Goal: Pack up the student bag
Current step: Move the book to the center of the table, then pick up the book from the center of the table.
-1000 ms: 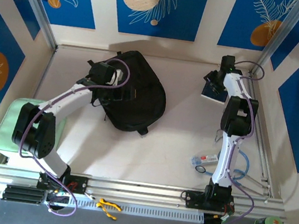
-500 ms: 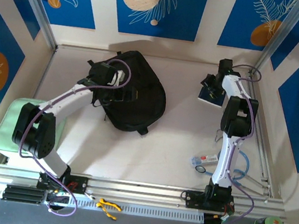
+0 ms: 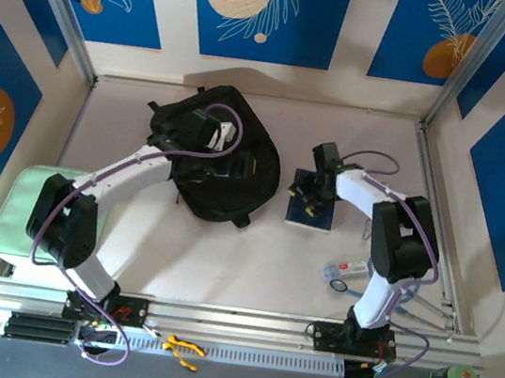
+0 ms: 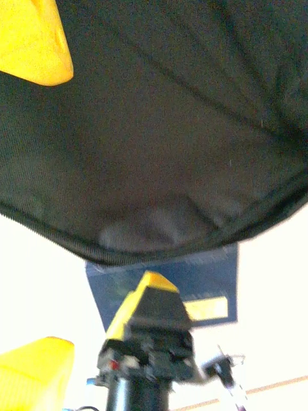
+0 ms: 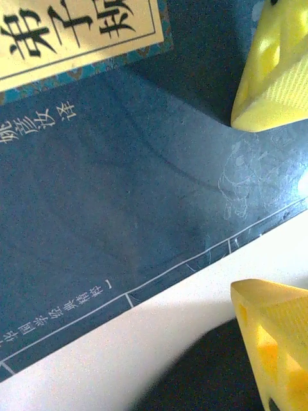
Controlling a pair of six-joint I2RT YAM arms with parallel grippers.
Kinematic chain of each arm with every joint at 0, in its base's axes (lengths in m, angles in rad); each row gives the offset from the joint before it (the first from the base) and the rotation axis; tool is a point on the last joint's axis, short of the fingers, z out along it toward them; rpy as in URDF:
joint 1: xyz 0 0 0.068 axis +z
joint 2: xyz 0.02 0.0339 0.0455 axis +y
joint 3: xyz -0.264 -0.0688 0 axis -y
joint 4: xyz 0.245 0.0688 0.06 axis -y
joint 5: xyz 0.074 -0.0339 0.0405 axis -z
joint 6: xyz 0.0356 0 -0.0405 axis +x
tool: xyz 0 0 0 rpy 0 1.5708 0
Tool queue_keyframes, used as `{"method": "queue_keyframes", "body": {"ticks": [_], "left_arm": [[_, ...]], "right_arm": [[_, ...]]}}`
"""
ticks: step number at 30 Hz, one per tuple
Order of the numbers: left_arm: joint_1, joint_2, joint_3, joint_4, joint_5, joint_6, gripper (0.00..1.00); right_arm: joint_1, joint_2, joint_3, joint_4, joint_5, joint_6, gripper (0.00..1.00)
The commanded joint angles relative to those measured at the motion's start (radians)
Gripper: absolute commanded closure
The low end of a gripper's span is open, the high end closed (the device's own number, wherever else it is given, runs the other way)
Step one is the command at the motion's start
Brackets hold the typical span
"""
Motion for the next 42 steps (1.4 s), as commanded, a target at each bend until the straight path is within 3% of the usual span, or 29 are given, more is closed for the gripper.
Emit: {"method": "queue_keyframes", "body": {"ticks": [1,5,8,13,17,23,34,42], "left_arm": [[-0.055,0.036,0.058,0.023,-0.004,-0.031,0.02],[-0.129,0.091,0.108,0.011,-0.067,-0.065,0.1],[-0.184,0.139,0.139,-0.001,-0.108,-0.083,0.16],[-0.269,0.228,0.199,-0.025,-0.159,-0.085,0.23],[-0.322,0.312,0.254,-0.031,-0.193,-0.08,0.32],[-0.359,0.425,0.332,-0.069,-0.221,-0.076,0.37],[-0.363,0.577,0.423,-0.161,-0.237,-0.04,0.4],[-0.377,0.663,0.475,-0.231,-0.229,0.001,0.49]], "right_arm": [[0.031,-0.064,-0.007,-0.108,0.035,0.076,0.35],[-0.006,-0.141,0.019,-0.141,0.083,-0.016,0.34],[-0.064,-0.143,0.017,-0.128,0.074,-0.161,0.44],[-0.099,-0.096,0.062,-0.21,0.121,-0.375,0.49],[-0.141,-0.104,0.007,-0.163,0.099,-0.413,0.52],[-0.161,-0.029,0.016,-0.158,0.018,-0.465,0.58],[-0.168,0.03,0.015,-0.161,0.028,-0.46,0.56],[-0.177,0.039,0.04,-0.182,-0.115,-0.496,0.56]]}}
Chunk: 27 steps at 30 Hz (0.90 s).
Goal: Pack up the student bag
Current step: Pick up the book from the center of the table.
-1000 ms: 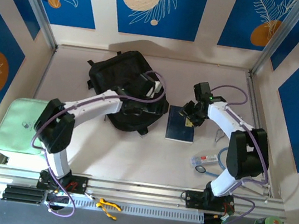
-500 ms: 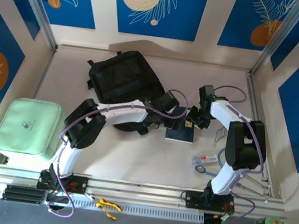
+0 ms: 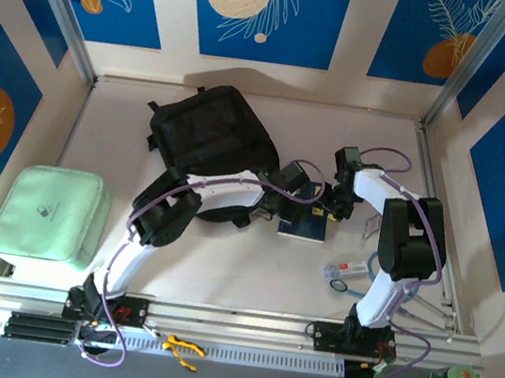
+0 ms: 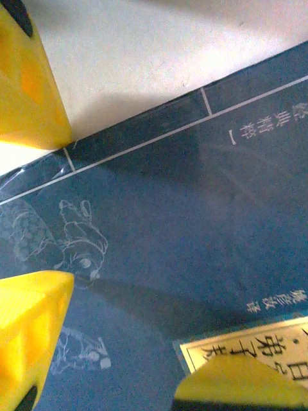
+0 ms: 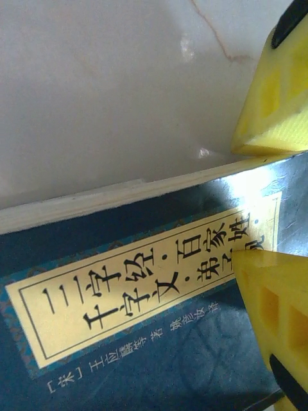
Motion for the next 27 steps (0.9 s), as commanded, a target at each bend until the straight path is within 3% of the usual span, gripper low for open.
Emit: {"method": "queue_keyframes", "body": {"ticks": [1,9,16,21,27], "left_arm": [[-0.01,0.055,0.02,-0.071,-0.006,0.033,0.5],[-0.014,0.092,0.03,-0.088,-0.005,0.067,0.56],[-0.014,0.101,0.026,-0.078,0.003,0.074,0.6],[-0.012,0.093,0.017,-0.073,0.002,0.078,0.62],[-0.012,0.079,-0.001,-0.06,0.012,0.072,0.63]], "right_arm": [[-0.003,0.008,0.023,-0.043,-0.146,-0.034,0.56],[-0.026,-0.109,-0.002,-0.047,-0.27,-0.031,0.58],[-0.058,-0.173,-0.055,0.019,-0.332,-0.01,0.68],[-0.059,-0.151,-0.056,0.007,-0.315,-0.012,0.78],[-0.057,-0.142,-0.061,0.005,-0.273,-0.013,0.79]]}}
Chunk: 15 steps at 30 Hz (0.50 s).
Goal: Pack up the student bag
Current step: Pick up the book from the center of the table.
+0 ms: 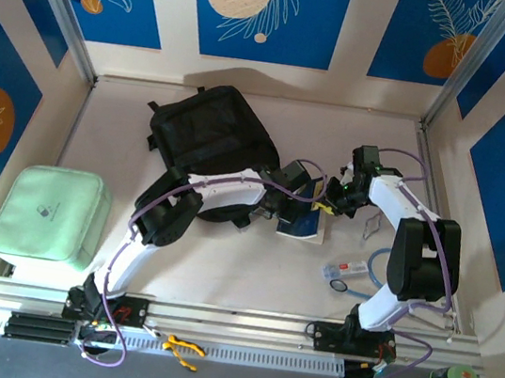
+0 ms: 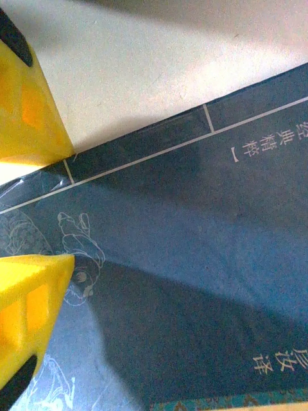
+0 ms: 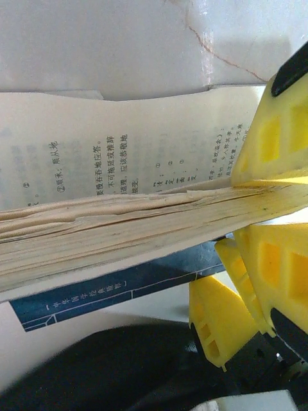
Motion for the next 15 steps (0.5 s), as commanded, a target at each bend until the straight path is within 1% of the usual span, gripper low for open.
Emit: {"method": "queue_keyframes", "body": {"ticks": [1,3,6,9,11,15], "left_arm": [[-0.012,0.059,-0.039,-0.011,0.026,0.032,0.63],[-0.012,0.05,-0.039,-0.013,0.028,0.032,0.63],[-0.009,0.028,-0.03,-0.022,0.037,0.03,0.62],[-0.006,-0.018,0.006,-0.06,0.07,0.042,0.58],[-0.005,-0.064,0.034,-0.087,0.074,0.06,0.55],[0.012,-0.176,0.047,-0.091,0.075,0.078,0.46]], "right_arm": [[0.01,0.018,-0.01,0.003,-0.024,-0.004,0.8],[0.016,0.022,-0.003,-0.007,0.0,-0.012,0.86],[0.026,0.02,0.013,-0.033,0.061,-0.021,0.91],[0.029,-0.004,0.018,-0.043,0.106,-0.027,0.97],[0.028,-0.029,0.019,-0.046,0.122,-0.032,0.98],[-0.001,-0.09,0.015,-0.034,0.064,-0.054,1.0]]}}
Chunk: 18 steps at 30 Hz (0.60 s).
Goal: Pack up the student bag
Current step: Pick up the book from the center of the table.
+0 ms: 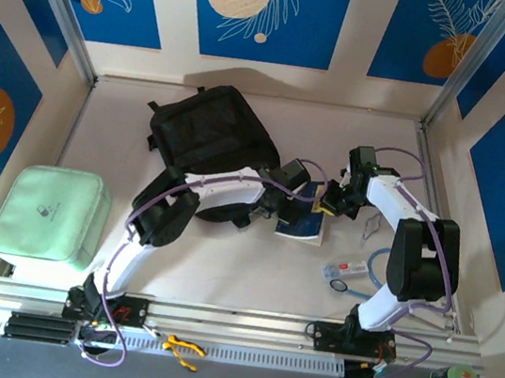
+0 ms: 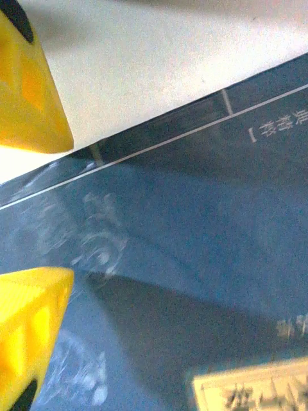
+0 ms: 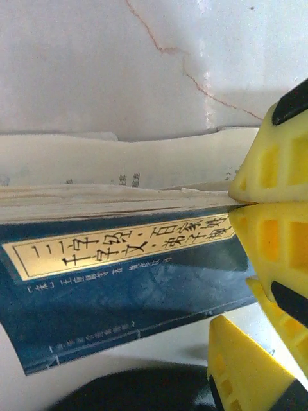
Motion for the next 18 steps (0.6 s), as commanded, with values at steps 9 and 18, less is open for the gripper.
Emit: {"method": "queue_keyframes", "body": {"ticks": [9,18], "left_arm": [[0.14,-0.354,-0.097,0.064,0.101,-0.035,0.21],[0.323,-0.537,-0.394,0.385,0.352,-0.226,0.08]], "right_arm": [[-0.112,-0.233,0.012,0.071,-0.309,-0.001,1.0],[-0.126,-0.278,-0.005,0.268,-0.653,0.106,1.0]]}}
